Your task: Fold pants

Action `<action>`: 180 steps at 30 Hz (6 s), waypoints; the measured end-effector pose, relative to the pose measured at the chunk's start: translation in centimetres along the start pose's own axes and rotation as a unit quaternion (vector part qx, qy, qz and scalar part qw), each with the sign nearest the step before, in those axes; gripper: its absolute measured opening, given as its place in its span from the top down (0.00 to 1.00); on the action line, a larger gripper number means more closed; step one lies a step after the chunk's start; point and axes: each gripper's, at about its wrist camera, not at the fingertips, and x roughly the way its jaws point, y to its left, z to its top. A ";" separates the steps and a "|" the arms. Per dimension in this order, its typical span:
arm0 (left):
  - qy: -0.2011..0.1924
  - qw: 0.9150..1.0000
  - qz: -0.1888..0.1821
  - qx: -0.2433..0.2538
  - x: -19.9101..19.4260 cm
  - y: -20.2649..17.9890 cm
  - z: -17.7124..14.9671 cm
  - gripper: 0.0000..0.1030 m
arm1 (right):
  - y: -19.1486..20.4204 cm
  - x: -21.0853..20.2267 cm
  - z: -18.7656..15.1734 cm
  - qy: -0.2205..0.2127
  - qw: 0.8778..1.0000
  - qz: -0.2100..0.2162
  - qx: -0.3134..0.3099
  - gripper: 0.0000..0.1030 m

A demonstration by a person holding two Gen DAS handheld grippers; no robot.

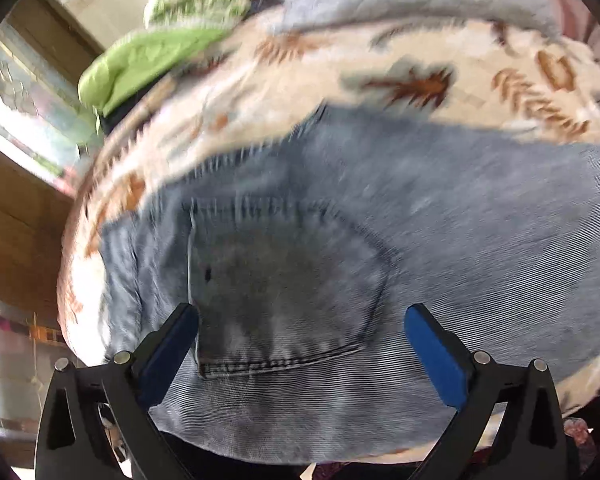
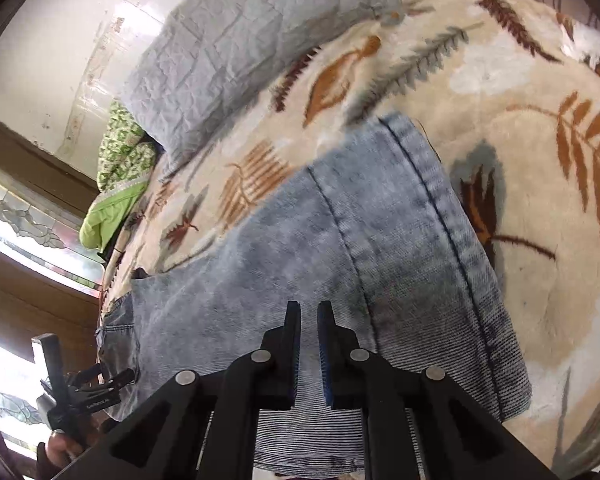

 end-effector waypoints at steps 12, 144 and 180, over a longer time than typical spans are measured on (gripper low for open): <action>-0.003 0.992 -0.077 0.100 0.3 -10.0 0.6 0.00 | 0.8 2.4 -0.7 0.045 0.998 -0.036 -0.014 0.91; -0.032 0.969 -0.242 -0.044 -0.5 4.5 -2.3 0.39 | 16.6 1.2 -9.5 0.051 0.974 0.102 -0.197 0.39; 0.015 0.990 -0.137 0.007 2.5 -2.1 -3.5 0.16 | 8.3 6.4 -5.0 0.107 0.987 0.118 -0.031 0.39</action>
